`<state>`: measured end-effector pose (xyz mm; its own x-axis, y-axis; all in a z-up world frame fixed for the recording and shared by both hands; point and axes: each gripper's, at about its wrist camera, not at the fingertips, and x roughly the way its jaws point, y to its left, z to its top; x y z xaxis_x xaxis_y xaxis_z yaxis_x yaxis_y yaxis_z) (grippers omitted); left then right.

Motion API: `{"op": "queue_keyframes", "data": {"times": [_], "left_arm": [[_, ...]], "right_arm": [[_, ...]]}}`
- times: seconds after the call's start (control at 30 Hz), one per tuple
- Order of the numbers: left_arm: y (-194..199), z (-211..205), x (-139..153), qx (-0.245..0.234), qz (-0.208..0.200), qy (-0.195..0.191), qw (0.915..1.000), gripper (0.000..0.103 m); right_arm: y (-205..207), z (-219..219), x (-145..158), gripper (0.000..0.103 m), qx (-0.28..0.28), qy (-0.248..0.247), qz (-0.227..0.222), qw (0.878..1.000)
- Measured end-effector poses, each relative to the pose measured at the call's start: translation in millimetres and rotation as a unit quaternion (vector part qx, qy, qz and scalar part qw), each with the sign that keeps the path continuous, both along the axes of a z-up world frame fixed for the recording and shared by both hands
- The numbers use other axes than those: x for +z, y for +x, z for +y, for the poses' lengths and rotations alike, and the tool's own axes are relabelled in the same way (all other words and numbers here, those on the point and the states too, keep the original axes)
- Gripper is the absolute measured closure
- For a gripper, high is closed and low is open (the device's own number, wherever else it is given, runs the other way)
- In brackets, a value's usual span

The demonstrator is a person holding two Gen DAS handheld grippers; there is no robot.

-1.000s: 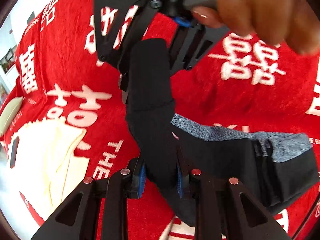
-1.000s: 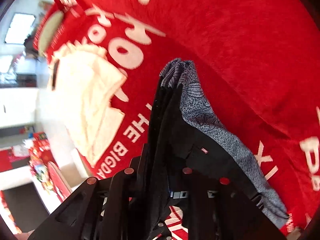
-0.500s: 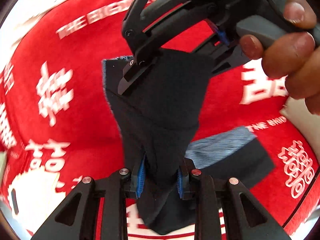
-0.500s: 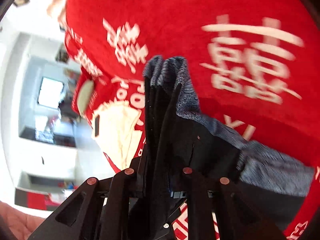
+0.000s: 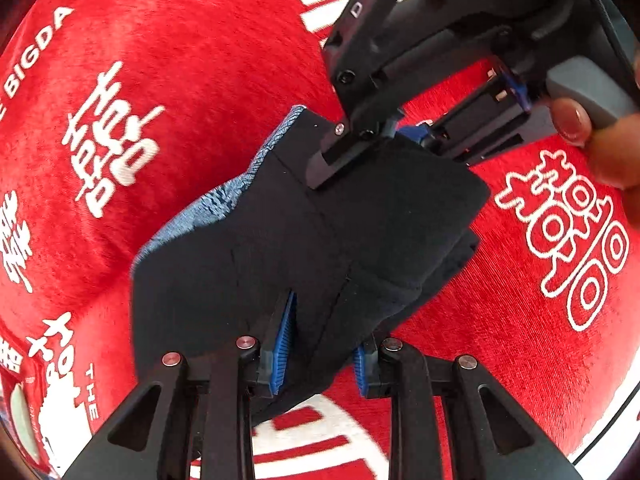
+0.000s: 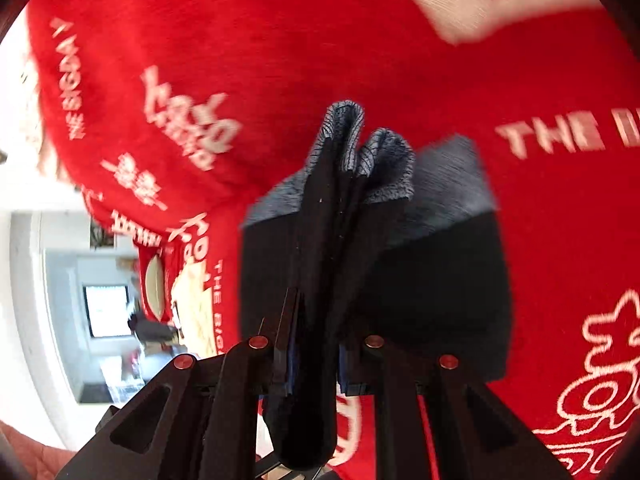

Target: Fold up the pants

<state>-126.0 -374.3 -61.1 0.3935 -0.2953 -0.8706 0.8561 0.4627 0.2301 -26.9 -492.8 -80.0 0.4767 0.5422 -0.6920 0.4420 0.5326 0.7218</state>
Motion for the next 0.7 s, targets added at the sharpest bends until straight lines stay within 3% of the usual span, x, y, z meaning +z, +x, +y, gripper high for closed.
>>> {"op": "queue_keyframes", "data": {"times": [0.17, 0.3, 0.43, 0.47, 0.57, 0.7], "left_arm": [[-16.1, -19.6, -10.0, -0.007, -0.008, 0.015, 0.9998, 0.077], [-21.3, -30.5, -16.1, -0.015, -0.02, 0.049, 0.9985, 0.07], [-8.6, -13.1, 2.5, -0.004, 0.013, 0.034, 0.9993, 0.034], [-3.9, -5.3, 9.0, -0.003, 0.022, 0.029, 0.9993, 0.034], [10.0, 16.9, 28.2, 0.002, 0.022, 0.014, 0.9997, 0.034], [51.3, 47.2, 56.1, 0.069, 0.003, -0.028, 0.9972, 0.034]], "right_arm": [[-16.3, -15.4, -23.1, 0.087, -0.023, 0.014, -0.005, 1.0], [-13.2, -19.9, -37.1, 0.083, -0.015, -0.012, 0.016, 1.0], [-17.3, -23.0, -37.6, 0.065, -0.018, -0.03, 0.04, 0.999], [-17.7, -22.7, -33.3, 0.059, -0.018, -0.048, 0.047, 0.998], [-24.6, -32.4, -18.1, 0.059, -0.026, -0.093, 0.062, 0.993], [-10.5, -42.8, 3.1, 0.059, -0.038, -0.119, 0.04, 0.991]]}}
